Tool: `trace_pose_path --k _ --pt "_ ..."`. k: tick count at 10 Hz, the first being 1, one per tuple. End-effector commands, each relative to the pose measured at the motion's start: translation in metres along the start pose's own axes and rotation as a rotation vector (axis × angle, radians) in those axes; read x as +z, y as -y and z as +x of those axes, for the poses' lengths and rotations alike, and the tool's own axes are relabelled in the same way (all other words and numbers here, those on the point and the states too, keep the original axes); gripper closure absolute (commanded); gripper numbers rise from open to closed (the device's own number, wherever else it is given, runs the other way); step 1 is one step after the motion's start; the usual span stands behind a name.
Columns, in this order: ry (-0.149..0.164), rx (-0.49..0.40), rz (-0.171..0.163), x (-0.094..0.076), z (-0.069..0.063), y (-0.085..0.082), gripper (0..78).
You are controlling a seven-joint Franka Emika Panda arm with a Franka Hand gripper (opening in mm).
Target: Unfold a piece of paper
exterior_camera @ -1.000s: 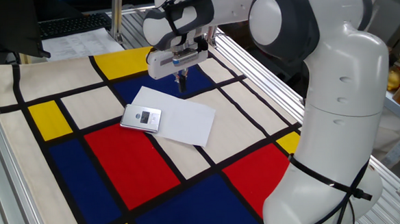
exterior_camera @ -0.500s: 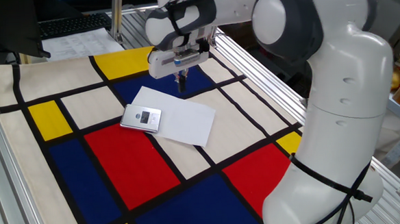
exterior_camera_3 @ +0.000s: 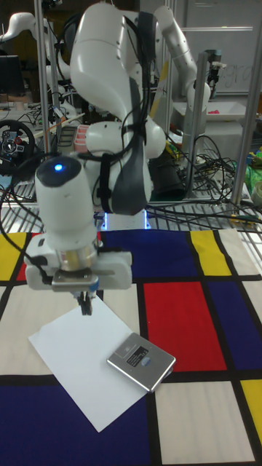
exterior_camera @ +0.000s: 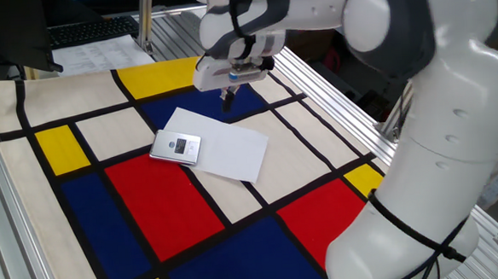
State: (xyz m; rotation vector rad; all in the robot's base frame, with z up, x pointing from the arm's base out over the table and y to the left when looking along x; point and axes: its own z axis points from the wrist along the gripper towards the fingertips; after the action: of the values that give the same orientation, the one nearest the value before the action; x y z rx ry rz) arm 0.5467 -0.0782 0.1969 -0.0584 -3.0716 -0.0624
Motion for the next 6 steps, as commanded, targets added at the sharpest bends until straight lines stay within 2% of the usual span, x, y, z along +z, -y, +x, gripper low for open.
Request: trace_pose_path --k 1,2,4,6 --pt "-0.007 0.065 0.051 -0.027 0.032 -0.025 76.4" --pt "-0.006 0.089 0.048 -0.029 0.043 -0.036 76.4" --pt "0.006 0.07 0.051 -0.025 0.055 -0.043 76.4" --pt "0.006 0.025 0.087 -0.021 0.06 -0.046 76.4"
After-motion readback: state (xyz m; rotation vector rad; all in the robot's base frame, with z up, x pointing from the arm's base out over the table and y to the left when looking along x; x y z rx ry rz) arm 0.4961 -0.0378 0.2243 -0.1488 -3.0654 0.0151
